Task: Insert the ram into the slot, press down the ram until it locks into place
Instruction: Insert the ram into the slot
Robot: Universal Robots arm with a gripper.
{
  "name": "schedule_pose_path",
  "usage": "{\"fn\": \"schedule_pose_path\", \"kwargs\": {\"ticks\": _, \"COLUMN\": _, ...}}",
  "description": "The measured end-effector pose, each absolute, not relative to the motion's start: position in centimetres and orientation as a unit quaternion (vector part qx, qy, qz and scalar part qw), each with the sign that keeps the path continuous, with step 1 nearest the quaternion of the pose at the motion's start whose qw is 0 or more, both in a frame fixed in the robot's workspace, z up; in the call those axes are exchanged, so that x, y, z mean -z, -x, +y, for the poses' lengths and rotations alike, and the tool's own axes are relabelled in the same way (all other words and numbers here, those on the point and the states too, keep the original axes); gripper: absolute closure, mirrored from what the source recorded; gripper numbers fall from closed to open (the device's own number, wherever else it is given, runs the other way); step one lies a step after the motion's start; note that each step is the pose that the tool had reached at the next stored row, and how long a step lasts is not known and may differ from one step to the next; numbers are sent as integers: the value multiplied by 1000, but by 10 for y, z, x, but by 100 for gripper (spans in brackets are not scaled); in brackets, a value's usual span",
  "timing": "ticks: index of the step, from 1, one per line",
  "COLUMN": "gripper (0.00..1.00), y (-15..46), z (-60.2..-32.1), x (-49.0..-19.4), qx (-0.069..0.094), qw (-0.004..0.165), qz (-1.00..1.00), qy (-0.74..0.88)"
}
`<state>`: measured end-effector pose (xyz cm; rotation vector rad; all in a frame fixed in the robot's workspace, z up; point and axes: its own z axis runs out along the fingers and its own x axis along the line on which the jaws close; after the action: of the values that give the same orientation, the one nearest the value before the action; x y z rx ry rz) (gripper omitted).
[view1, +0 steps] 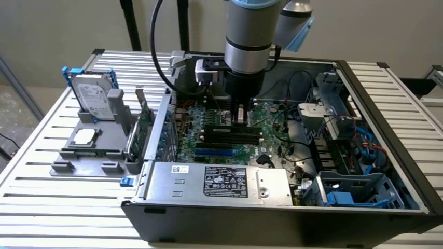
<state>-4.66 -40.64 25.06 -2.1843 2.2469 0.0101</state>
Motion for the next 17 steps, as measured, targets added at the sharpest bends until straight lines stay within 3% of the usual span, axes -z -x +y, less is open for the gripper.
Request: {"fn": "schedule_pose_path", "kwargs": {"ticks": 17, "gripper": 87, "y": 46, "z": -402, "x": -237, "qx": 5, "qw": 12, "qz": 717, "qy": 697}}
